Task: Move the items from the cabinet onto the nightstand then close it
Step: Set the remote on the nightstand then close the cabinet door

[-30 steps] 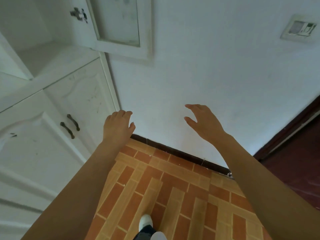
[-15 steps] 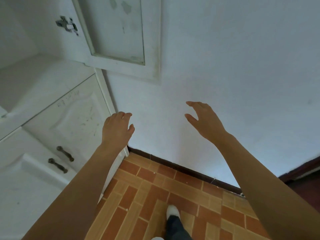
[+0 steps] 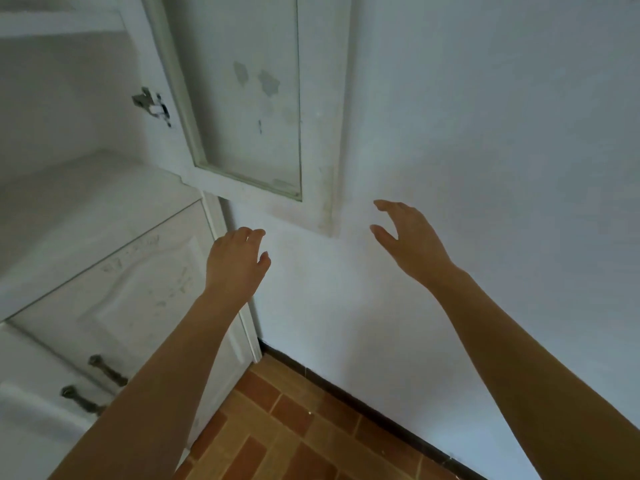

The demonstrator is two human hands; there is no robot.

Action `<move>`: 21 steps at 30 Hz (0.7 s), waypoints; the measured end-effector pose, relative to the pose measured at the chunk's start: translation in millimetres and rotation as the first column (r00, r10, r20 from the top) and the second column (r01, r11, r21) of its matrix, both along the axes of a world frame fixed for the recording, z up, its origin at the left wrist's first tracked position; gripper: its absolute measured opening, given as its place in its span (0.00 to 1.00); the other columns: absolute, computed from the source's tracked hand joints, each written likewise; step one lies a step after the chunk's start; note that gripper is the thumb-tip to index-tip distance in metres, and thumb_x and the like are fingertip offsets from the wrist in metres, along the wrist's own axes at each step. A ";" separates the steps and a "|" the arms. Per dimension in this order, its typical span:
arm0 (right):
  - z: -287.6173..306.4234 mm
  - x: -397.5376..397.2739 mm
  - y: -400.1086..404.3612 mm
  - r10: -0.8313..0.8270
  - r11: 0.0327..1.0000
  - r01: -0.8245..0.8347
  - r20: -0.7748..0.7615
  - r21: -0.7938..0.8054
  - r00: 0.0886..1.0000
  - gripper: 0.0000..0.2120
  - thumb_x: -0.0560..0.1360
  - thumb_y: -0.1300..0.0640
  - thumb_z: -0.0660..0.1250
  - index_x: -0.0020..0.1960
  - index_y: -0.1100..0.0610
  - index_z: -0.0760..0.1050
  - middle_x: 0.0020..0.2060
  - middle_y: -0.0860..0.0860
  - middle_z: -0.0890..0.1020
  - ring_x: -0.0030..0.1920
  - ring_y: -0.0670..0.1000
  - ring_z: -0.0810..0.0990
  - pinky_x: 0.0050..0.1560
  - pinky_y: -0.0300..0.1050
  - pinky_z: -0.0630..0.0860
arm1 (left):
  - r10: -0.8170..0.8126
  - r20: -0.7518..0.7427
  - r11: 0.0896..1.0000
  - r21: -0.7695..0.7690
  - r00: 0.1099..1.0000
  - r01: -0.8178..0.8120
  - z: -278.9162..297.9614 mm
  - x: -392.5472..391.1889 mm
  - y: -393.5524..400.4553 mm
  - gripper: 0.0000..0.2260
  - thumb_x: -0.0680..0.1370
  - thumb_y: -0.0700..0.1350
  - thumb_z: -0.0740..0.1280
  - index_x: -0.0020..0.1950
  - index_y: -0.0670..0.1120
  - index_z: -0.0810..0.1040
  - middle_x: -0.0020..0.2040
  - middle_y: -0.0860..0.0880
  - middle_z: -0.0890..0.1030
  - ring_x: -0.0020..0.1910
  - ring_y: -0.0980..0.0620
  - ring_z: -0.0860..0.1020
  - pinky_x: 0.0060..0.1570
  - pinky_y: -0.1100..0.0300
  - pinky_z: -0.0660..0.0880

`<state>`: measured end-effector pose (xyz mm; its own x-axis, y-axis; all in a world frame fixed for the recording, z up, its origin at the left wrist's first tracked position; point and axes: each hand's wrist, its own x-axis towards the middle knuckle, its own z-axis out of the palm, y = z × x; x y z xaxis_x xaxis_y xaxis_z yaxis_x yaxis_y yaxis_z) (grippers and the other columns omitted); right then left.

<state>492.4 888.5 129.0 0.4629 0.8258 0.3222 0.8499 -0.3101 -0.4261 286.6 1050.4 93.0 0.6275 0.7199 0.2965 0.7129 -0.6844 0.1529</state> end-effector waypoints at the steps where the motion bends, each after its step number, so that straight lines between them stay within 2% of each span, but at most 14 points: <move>1: 3.0 3.4 7.3 0.011 1.000 -0.011 -0.008 0.008 1.000 0.21 0.79 0.52 0.58 0.71 0.55 0.62 0.68 0.53 0.70 0.69 0.53 0.65 0.66 0.42 0.59 | 0.011 -0.004 1.000 0.000 1.000 -0.011 0.0 1.2 4.8 0.18 0.78 0.45 0.61 0.67 0.42 0.70 0.62 0.41 0.76 0.58 0.41 0.74 0.59 0.50 0.68; 5: 12.6 13.8 34.8 0.054 0.997 -0.052 -0.025 0.052 0.998 0.21 0.79 0.52 0.58 0.71 0.55 0.62 0.68 0.52 0.70 0.69 0.52 0.66 0.68 0.44 0.60 | 0.046 -0.010 0.999 -0.001 0.999 -0.046 0.3 2.4 23.6 0.18 0.78 0.45 0.61 0.67 0.42 0.69 0.61 0.42 0.76 0.58 0.42 0.74 0.57 0.51 0.68; 10: 36.3 21.8 65.1 0.099 0.975 -0.075 -0.105 0.209 0.989 0.22 0.78 0.54 0.59 0.71 0.54 0.62 0.64 0.52 0.74 0.64 0.51 0.71 0.66 0.50 0.69 | 0.072 0.028 0.997 -0.036 0.997 -0.071 3.2 6.3 44.3 0.19 0.78 0.46 0.61 0.67 0.42 0.69 0.61 0.42 0.77 0.58 0.43 0.74 0.58 0.51 0.68; 12: 51.2 22.1 76.6 0.128 0.958 -0.084 -0.145 0.274 0.981 0.22 0.79 0.55 0.58 0.72 0.54 0.61 0.64 0.52 0.74 0.63 0.50 0.73 0.65 0.47 0.70 | 0.078 0.011 0.995 -0.059 0.997 -0.077 3.4 9.0 52.5 0.19 0.78 0.46 0.60 0.68 0.42 0.68 0.61 0.43 0.76 0.58 0.44 0.74 0.58 0.52 0.68; 15: 75.5 17.6 91.9 0.170 0.934 -0.084 -0.225 0.348 0.960 0.21 0.80 0.58 0.56 0.72 0.54 0.60 0.64 0.50 0.74 0.61 0.46 0.73 0.60 0.35 0.68 | 0.095 0.002 0.990 -0.106 0.996 -0.094 2.3 13.1 62.6 0.21 0.78 0.47 0.60 0.70 0.43 0.65 0.63 0.43 0.74 0.59 0.44 0.73 0.58 0.52 0.69; 16: 82.3 15.8 96.4 0.185 0.928 -0.087 -0.247 0.362 0.951 0.20 0.80 0.58 0.55 0.72 0.53 0.60 0.64 0.49 0.74 0.60 0.44 0.73 0.59 0.33 0.67 | 0.100 0.016 0.984 -0.150 0.995 -0.096 0.1 14.6 65.6 0.22 0.78 0.47 0.60 0.71 0.43 0.63 0.64 0.43 0.73 0.62 0.44 0.71 0.60 0.52 0.68; 18: 91.5 13.3 105.3 0.235 0.905 -0.095 -0.304 0.414 0.923 0.21 0.80 0.61 0.53 0.71 0.52 0.62 0.63 0.48 0.75 0.60 0.44 0.74 0.63 0.40 0.70 | 0.129 0.091 0.943 -0.320 0.987 -0.094 -5.1 18.1 70.1 0.25 0.78 0.47 0.61 0.73 0.42 0.60 0.70 0.42 0.68 0.68 0.44 0.67 0.66 0.51 0.64; 21: 97.5 10.2 112.4 0.254 0.879 -0.070 -0.339 0.472 0.906 0.21 0.77 0.65 0.52 0.68 0.53 0.68 0.60 0.48 0.78 0.59 0.47 0.77 0.63 0.51 0.74 | 0.260 0.258 0.757 -0.652 0.930 -0.031 -10.8 25.1 72.6 0.26 0.78 0.44 0.62 0.74 0.44 0.58 0.73 0.44 0.63 0.72 0.46 0.62 0.71 0.51 0.59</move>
<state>502.6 1001.0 226.5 0.4962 0.7131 0.4952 0.6134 0.1157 -0.7813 311.7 1123.0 82.2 0.4531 0.8862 -0.0962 0.6286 -0.2411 0.7394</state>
